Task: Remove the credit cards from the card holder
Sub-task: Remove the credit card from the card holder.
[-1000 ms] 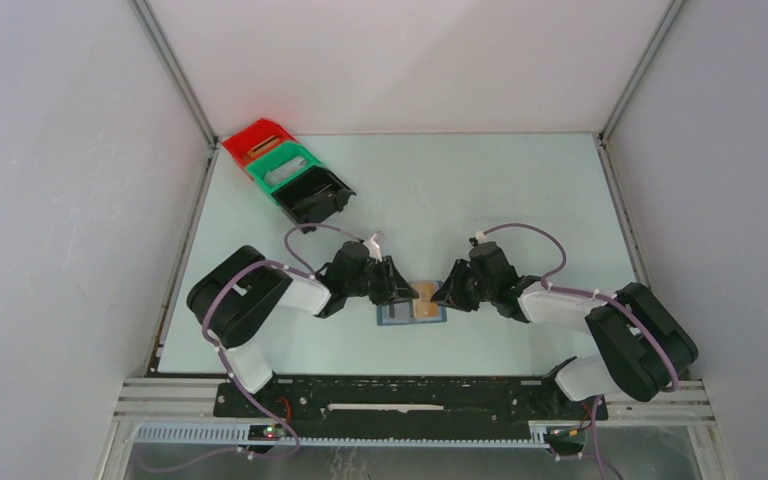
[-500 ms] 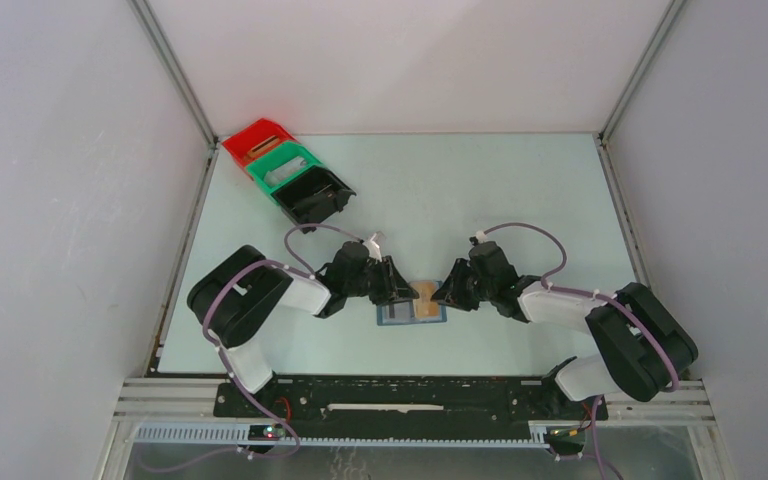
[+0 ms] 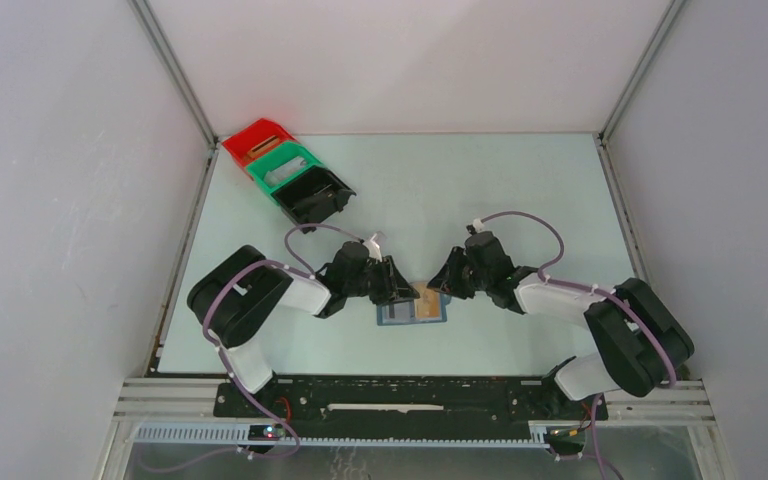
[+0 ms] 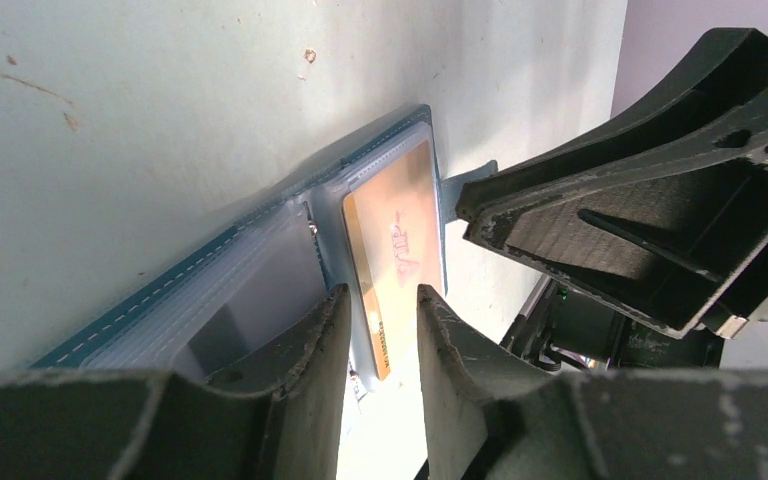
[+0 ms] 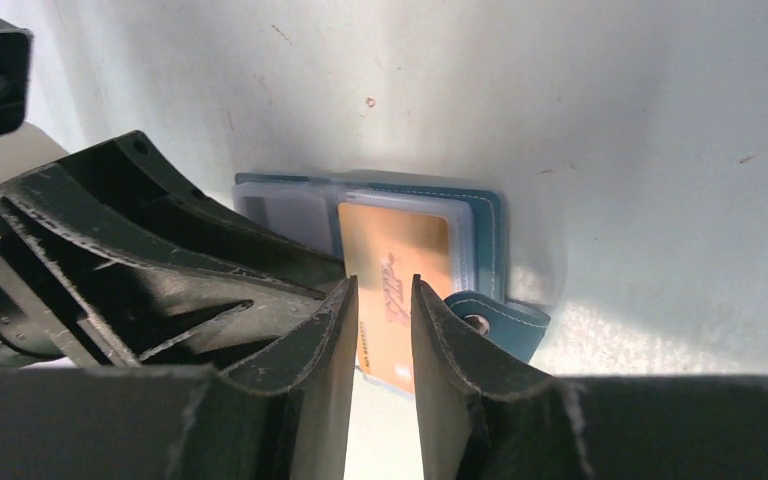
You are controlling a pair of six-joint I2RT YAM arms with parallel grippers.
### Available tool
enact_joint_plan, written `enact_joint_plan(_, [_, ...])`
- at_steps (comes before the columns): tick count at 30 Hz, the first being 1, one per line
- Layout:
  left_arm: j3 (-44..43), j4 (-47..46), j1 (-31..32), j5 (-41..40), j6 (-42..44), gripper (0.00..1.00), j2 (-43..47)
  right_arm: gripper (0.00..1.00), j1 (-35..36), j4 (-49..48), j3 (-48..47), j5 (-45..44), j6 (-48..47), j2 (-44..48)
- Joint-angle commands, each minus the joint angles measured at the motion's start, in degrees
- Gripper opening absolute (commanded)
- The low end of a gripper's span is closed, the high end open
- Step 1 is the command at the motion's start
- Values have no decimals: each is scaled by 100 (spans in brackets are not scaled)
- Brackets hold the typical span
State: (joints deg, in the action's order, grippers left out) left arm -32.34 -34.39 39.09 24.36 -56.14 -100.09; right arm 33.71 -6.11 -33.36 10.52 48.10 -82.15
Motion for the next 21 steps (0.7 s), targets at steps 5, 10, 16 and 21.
enact_joint_plan(5, [111, 47, -39, -20, 30, 36, 43, 34, 46, 197, -153, -349, -208, -158])
enact_joint_plan(10, [96, 47, -47, 5, 33, 37, 25, 34, 56, 217, -153, -363, -277, -191])
enact_joint_plan(16, [88, 47, -52, 12, 41, 36, 16, 34, 64, 132, -155, -186, -355, -307])
enact_joint_plan(21, [87, 46, -52, 12, 43, 36, -17, 34, 127, 60, -155, -105, -367, -346])
